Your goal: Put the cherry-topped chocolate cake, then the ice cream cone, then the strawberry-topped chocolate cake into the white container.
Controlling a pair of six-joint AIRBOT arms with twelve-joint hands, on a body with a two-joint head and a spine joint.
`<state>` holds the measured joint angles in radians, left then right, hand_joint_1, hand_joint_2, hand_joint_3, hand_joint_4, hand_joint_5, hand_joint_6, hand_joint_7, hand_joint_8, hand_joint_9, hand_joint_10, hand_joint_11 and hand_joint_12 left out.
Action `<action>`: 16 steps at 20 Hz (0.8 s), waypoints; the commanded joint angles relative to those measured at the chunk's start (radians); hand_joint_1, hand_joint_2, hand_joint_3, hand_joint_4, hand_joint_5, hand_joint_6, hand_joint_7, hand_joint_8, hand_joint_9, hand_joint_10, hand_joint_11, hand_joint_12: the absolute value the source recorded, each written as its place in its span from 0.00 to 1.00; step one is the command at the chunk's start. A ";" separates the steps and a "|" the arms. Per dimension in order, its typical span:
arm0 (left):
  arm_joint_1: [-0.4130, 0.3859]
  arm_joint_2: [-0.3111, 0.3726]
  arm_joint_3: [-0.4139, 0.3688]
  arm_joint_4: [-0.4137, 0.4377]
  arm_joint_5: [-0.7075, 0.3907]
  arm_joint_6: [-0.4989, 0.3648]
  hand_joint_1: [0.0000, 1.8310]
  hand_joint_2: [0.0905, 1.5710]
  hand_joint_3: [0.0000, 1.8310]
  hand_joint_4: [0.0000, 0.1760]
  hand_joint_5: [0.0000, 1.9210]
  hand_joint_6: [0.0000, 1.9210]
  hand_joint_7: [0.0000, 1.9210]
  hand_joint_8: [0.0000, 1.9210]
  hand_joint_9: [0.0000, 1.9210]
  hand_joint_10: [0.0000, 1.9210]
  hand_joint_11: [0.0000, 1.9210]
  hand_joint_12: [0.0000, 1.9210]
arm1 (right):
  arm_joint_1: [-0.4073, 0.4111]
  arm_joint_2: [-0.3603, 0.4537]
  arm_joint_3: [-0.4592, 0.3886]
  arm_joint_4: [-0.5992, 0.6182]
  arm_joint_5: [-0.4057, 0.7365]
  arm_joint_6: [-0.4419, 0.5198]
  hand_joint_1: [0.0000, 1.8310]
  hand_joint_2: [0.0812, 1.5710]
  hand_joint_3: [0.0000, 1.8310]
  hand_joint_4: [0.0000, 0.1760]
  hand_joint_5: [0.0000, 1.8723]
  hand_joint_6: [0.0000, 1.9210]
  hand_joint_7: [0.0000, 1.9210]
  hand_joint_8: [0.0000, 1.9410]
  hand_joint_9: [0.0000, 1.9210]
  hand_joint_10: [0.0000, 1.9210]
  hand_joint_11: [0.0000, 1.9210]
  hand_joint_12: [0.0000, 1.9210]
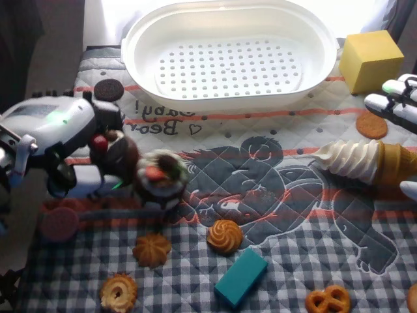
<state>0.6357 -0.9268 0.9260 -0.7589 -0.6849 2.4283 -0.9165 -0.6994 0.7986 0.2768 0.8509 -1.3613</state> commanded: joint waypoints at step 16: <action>-0.340 -0.111 0.152 0.081 0.000 -0.019 0.71 0.81 0.00 0.00 0.31 0.77 0.32 0.81 0.34 0.87 0.27 1.00 | 0.003 -0.006 0.010 0.005 0.112 0.005 0.17 0.83 0.00 0.21 0.00 0.00 0.00 0.00 0.02 0.01 0.00 0.39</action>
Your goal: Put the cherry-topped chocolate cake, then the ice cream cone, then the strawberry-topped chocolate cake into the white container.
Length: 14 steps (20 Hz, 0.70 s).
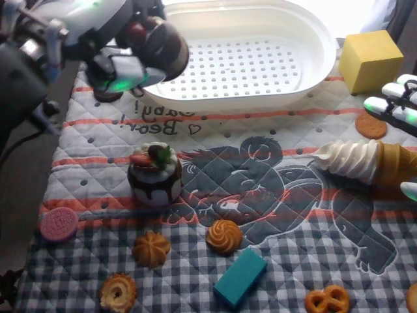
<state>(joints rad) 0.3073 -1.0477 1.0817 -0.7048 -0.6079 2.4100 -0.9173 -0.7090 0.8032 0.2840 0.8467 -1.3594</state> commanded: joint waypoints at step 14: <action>-0.045 -0.292 0.427 -0.455 0.188 0.220 0.64 0.72 0.00 0.00 0.20 0.26 0.26 0.59 0.21 0.79 0.16 1.00 | -0.003 -0.024 0.022 -0.003 0.108 0.015 0.19 0.84 0.00 0.00 0.00 0.00 0.00 0.00 0.00 0.00 0.00 0.29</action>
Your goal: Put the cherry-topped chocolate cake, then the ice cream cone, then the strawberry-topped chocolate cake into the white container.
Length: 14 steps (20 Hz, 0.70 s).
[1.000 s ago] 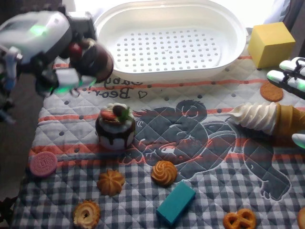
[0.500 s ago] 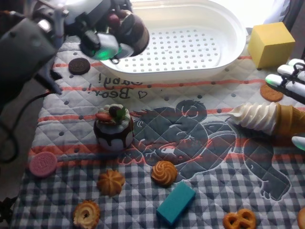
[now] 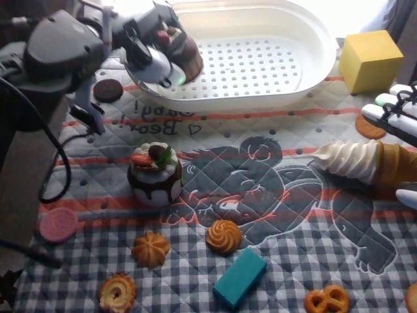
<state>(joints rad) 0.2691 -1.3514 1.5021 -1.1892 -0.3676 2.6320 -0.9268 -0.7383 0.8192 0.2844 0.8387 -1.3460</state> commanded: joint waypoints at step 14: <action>0.032 0.250 -0.226 0.515 -0.203 -0.643 0.32 0.61 0.00 0.96 0.00 0.00 0.00 0.00 0.00 0.00 0.00 0.00 | -0.002 0.034 0.000 -0.048 0.116 0.115 0.31 0.75 0.00 0.16 0.00 0.00 0.00 0.00 0.01 0.00 0.00 0.26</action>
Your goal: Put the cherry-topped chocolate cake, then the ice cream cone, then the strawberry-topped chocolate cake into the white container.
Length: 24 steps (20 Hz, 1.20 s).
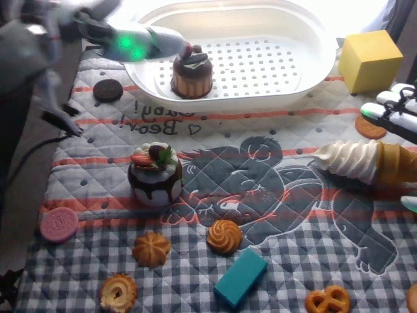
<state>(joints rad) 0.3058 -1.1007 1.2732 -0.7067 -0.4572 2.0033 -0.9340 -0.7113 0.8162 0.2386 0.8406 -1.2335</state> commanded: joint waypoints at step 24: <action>0.322 0.327 -0.407 0.339 -0.685 -0.284 0.34 0.74 0.00 0.99 0.01 0.00 0.00 0.00 0.00 0.00 0.00 0.00 | 0.135 -0.158 0.159 -0.009 -0.030 0.047 0.72 0.79 0.00 0.00 0.31 0.70 0.39 0.75 0.40 0.85 0.38 0.99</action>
<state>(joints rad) 0.6376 -0.7849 0.8627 -0.3805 -1.0092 1.7252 -0.8085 -0.8707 0.9691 0.2382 0.6895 -1.1854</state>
